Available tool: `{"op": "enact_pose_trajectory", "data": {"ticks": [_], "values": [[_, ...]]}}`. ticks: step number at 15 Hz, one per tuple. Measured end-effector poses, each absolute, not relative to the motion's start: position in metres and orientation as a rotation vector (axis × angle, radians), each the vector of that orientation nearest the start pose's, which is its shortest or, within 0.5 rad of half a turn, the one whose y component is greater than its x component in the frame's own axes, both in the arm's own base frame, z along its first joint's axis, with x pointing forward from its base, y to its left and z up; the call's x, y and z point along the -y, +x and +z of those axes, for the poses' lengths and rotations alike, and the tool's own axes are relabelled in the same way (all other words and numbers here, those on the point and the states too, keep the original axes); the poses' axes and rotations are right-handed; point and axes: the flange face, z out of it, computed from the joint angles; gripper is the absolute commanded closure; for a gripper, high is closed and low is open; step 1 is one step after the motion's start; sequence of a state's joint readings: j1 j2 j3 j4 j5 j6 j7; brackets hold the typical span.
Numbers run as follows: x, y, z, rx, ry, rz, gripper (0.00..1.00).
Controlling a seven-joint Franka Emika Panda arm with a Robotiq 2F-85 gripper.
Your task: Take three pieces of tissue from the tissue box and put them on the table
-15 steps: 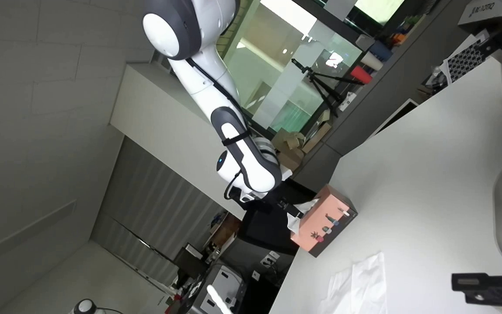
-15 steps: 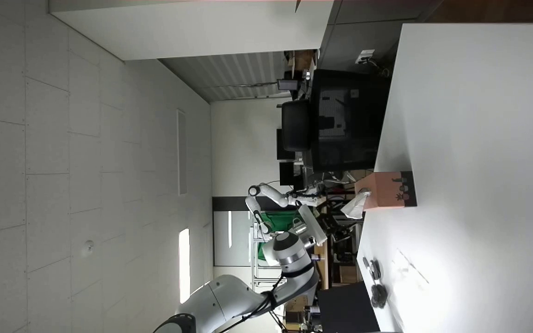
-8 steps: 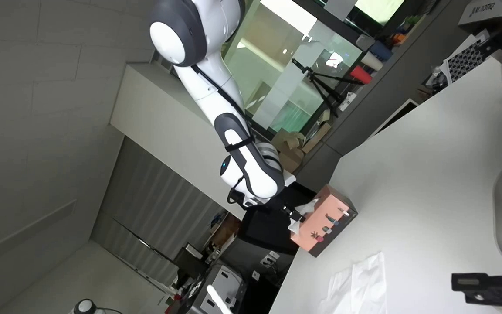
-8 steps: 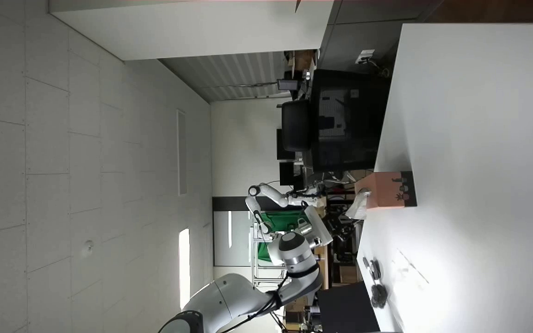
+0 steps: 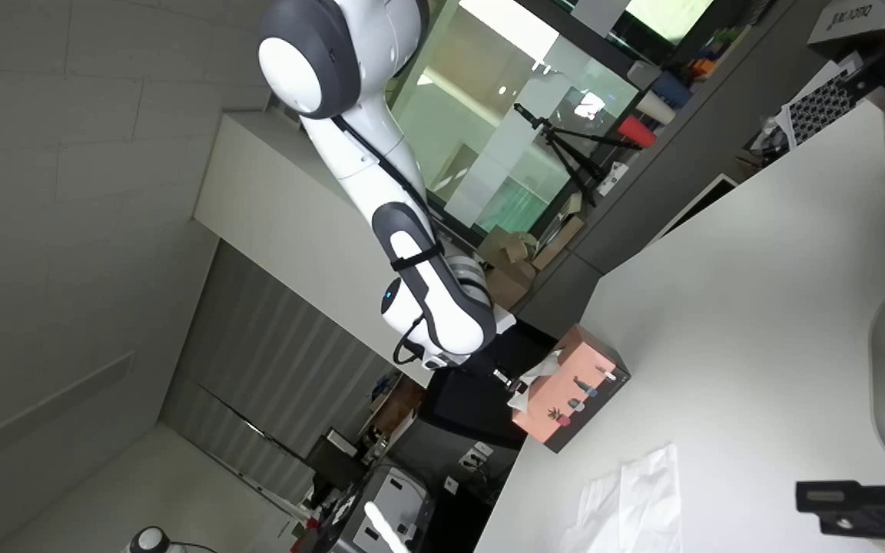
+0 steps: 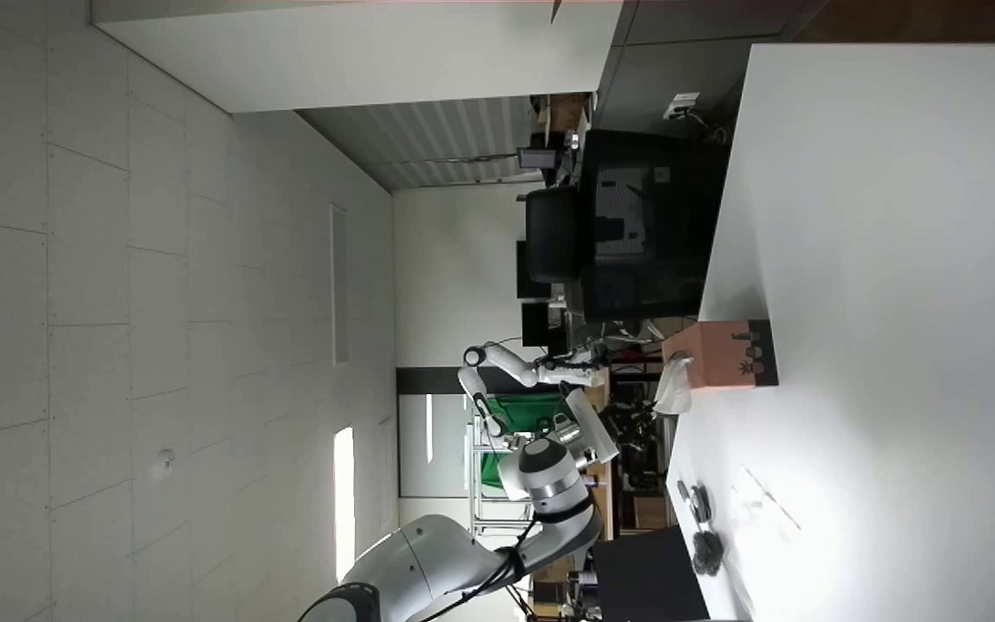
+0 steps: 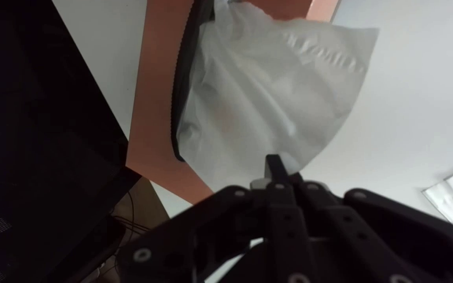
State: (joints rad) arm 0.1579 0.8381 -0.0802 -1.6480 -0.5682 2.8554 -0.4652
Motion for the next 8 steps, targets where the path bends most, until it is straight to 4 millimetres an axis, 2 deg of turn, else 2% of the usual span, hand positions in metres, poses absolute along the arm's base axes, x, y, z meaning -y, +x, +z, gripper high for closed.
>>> {"op": "enact_pose_trajectory", "data": {"ticks": [4, 8], "values": [[-0.103, 0.699, 0.166, 1.822, -2.946, -0.517, 1.00], [-0.119, 0.699, 0.188, 1.824, -2.941, -0.502, 1.00]]}}
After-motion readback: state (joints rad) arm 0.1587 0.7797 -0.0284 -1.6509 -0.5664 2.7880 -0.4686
